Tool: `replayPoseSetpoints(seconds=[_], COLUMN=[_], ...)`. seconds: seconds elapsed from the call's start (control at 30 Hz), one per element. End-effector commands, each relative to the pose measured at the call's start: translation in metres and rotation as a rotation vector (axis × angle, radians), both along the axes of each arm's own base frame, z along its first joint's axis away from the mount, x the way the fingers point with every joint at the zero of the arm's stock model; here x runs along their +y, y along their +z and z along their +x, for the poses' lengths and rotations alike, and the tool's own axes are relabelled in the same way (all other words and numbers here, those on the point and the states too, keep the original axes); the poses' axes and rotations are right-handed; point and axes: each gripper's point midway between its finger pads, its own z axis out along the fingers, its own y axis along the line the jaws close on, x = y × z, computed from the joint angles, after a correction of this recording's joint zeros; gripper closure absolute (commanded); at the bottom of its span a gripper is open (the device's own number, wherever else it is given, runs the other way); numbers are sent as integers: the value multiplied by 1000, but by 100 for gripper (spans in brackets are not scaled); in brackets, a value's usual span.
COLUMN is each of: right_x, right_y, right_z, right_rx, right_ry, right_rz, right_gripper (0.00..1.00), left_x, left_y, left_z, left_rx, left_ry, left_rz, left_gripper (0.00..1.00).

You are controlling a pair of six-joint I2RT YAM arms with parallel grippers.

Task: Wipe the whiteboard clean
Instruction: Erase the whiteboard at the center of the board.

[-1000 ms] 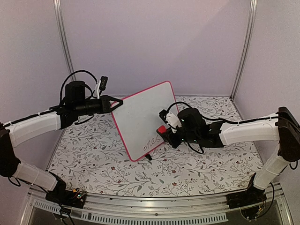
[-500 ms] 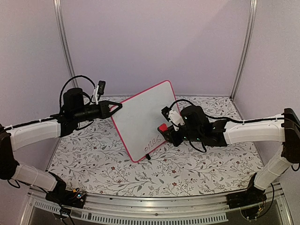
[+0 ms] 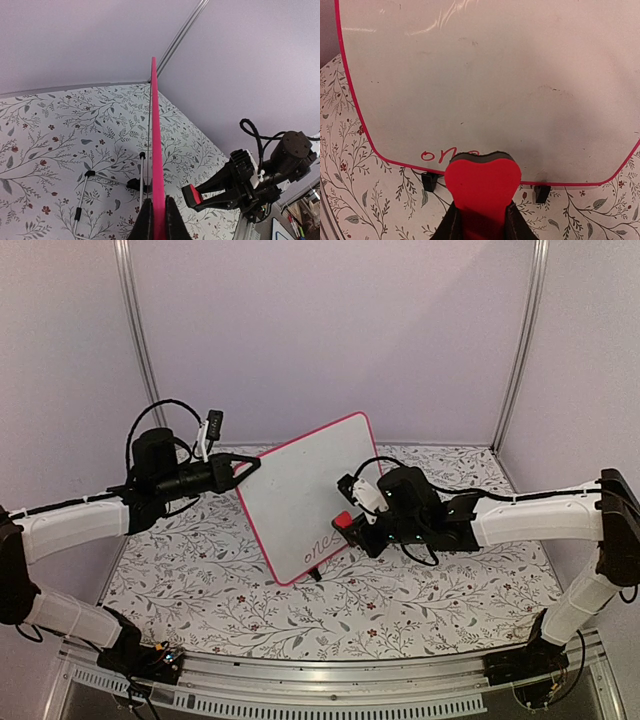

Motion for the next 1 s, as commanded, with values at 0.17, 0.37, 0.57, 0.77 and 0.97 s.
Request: replayPoseSetpoints(seconds=[0.17,0.37,0.57,0.77,0.97], right_x=[15,18,15,14,18], right_y=[-11,-7,-3,-4,-11], right_z=[-5,-6,-5,-6,-8], right_rx=[5,1,-10,-7,8], right_ry=[39,47,38,39,40], right_rz=[-35,-18,-21,-21,-42], right_gripper=[77,77,77,77,77], left_x=[-9,-12,-27,-32,-27], left_y=[57,52,69,50,36], left_z=[0,4,5,10,11], left_rx=[-157,-140,-192,-170,-161], left_ry=[-33,-15,-16,-15,15], left_rz=[-115,-111,-100,-81,-60], left_gripper=[100,100,100,100,100])
